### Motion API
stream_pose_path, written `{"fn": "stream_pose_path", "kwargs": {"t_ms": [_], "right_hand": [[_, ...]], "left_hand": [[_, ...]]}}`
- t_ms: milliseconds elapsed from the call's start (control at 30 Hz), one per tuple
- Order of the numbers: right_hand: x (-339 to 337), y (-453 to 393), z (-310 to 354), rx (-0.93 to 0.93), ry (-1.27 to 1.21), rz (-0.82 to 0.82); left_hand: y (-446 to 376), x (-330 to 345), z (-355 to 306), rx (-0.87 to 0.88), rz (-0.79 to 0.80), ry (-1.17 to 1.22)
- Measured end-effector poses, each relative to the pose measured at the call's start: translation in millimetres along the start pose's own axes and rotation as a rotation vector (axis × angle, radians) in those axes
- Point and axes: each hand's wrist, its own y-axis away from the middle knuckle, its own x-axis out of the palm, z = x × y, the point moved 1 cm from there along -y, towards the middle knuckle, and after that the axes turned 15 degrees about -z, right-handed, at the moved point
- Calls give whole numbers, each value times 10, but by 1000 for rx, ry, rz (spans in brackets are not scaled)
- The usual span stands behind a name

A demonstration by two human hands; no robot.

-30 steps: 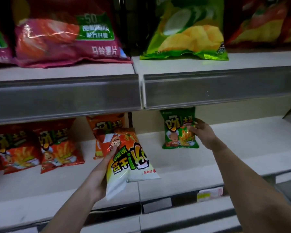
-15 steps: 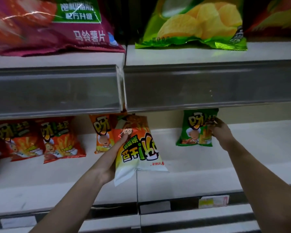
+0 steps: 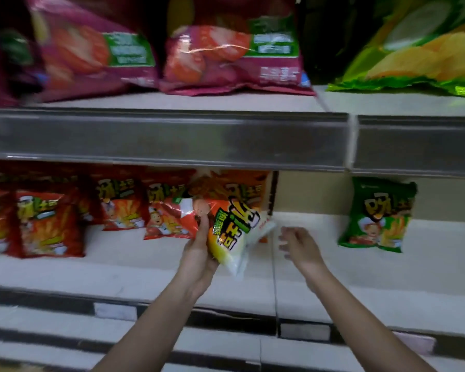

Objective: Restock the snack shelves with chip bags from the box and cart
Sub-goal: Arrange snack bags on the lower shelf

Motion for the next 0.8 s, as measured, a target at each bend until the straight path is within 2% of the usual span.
{"fn": "stream_pose_path", "kwargs": {"t_ms": [67,133,200,300,400,600,667,800], "right_hand": [[289,422,221,170,-103,272],[589,790,393,262,-228,500],[912,1057,486,280,-290,610],[1340,1355,570,313,-328,595],[1595,1479,546,325,-366,510],[1896,1642,772,63,-256,403],[1958,1729,949,-53,-201,442],[2198,2016,1346,-203,-37,677]], "left_hand": [[21,-181,-98,99,-126,81],[99,-371,-211,198,-236,55],[200,-597,-280,267,-294,-50],[279,-1015,-357,312,-237,-134],[342,-1430,-472,248,-152,-128],[457,-2428,-910,228,-421,103],[482,-2708,-1112,214,-431,131],[584,-3206,-1503,188,-346,7]]}}
